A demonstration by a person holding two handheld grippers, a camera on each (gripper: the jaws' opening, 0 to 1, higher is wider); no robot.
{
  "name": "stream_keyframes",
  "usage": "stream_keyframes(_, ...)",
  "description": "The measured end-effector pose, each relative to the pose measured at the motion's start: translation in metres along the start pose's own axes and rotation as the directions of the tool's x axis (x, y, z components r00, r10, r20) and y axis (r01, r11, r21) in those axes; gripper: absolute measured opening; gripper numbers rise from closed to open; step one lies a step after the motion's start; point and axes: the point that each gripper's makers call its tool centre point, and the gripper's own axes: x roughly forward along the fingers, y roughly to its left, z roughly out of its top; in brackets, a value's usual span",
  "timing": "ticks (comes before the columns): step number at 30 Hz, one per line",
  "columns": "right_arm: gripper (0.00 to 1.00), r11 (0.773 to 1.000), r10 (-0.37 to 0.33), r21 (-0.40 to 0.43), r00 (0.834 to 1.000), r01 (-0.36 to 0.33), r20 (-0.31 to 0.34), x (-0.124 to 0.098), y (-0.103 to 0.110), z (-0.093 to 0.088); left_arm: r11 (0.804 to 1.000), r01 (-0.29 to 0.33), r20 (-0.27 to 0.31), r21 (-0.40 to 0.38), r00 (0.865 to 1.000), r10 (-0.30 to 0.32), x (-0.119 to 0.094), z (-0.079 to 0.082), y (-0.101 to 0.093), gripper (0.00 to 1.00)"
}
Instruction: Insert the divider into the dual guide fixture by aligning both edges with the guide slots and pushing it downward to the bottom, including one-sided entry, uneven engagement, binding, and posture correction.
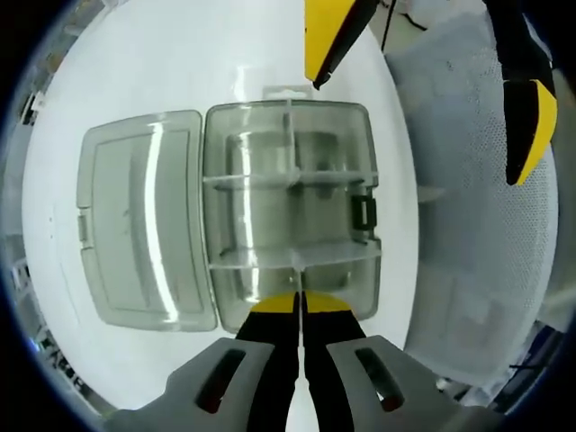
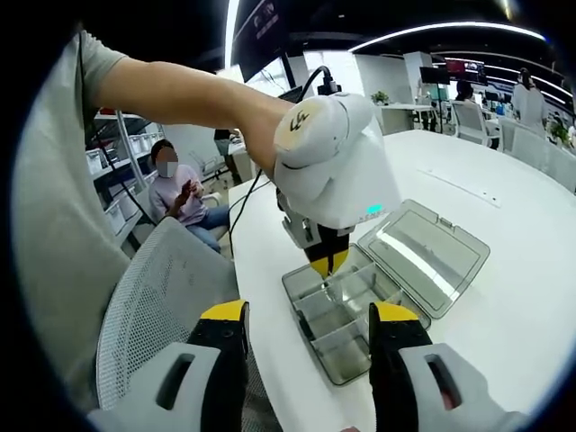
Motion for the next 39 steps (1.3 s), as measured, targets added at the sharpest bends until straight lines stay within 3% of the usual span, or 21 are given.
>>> stream_keyframes(14,0.52,1.0,-0.005,-0.004,1.0,0.005,-0.01,-0.001,0.001,0.001,1.0,-0.008,0.028,-0.025,1.0,0.008,0.0,-0.001,0.001,0.0)
stream_keyframes(17,0.52,1.0,-0.008,-0.005,1.0,0.008,-0.012,-0.001,0.001,0.0,1.0,-0.028,0.057,0.011,0.998,0.027,-0.001,0.001,0.001,0.0)
stream_keyframes(23,0.53,1.0,-0.013,0.002,1.0,0.013,-0.017,-0.004,-0.001,-0.003,0.995,-0.101,0.132,-0.002,0.986,0.101,-0.004,0.002,0.001,0.0)
stream_keyframes(26,0.53,1.0,-0.018,0.004,1.0,0.018,-0.017,-0.006,-0.003,-0.004,0.992,-0.12,0.209,-0.035,0.97,0.125,-0.006,0.006,0.0,0.1)
stream_keyframes(33,0.53,1.0,-0.028,-0.001,0.999,0.028,-0.029,-0.01,-0.008,-0.007,0.98,-0.11,0.344,-0.166,0.925,0.162,-0.018,0.016,-0.009,0.14)
stream_keyframes(36,0.53,0.999,-0.032,-0.005,0.999,0.032,-0.038,-0.013,-0.011,-0.01,0.972,-0.126,0.433,-0.196,0.878,0.202,-0.029,0.025,-0.012,0.15)
stream_keyframes(37,0.54,0.999,-0.031,-0.011,0.998,0.031,-0.046,-0.014,-0.012,-0.012,0.968,-0.127,0.437,-0.215,0.874,0.212,-0.03,0.024,-0.012,0.17)
stream_keyframes(39,0.53,0.999,-0.035,-0.017,0.998,0.034,-0.059,-0.016,-0.016,-0.017,0.958,-0.137,0.469,-0.253,0.848,0.245,-0.036,0.024,-0.013,0.19)
